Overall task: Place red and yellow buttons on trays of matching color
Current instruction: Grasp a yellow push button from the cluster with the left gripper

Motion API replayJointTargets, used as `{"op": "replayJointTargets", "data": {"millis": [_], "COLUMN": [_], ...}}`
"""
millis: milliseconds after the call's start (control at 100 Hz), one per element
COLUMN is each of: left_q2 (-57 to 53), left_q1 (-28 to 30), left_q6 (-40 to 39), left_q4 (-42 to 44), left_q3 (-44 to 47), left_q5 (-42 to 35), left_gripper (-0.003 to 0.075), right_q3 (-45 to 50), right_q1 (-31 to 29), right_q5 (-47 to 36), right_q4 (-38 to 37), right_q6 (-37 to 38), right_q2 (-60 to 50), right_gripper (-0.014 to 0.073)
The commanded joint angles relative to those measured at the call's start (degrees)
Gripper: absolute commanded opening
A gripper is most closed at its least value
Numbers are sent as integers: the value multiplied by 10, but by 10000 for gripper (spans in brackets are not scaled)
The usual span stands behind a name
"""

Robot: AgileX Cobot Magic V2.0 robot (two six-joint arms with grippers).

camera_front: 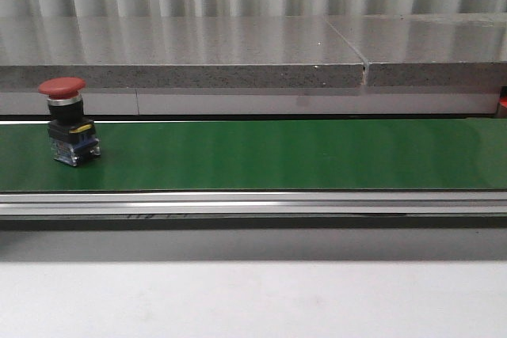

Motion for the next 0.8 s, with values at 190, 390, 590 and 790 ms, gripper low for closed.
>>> {"op": "replayJointTargets", "data": {"millis": [190, 390, 590, 790], "left_q2": [-27, -39, -104, -190], "left_q1": [1, 1, -3, -25], "left_q6": [-7, -7, -7, -6], "left_q4": [-19, -34, -38, -38], "left_q3": [-18, -18, -18, -18], "left_q5": [-1, 19, 38, 66], "left_gripper": [142, -1, -20, -20], "right_q3": [-14, -14, -14, -14], "right_q1": [1, 1, 1, 1], "right_q5": [-34, -34, -34, -34], "right_q4": [-1, -1, -1, -1], "right_q6": [-3, -3, -3, -3], "right_q2": [-4, -4, -4, -4], "right_gripper": [-69, -69, -69, -69]}}
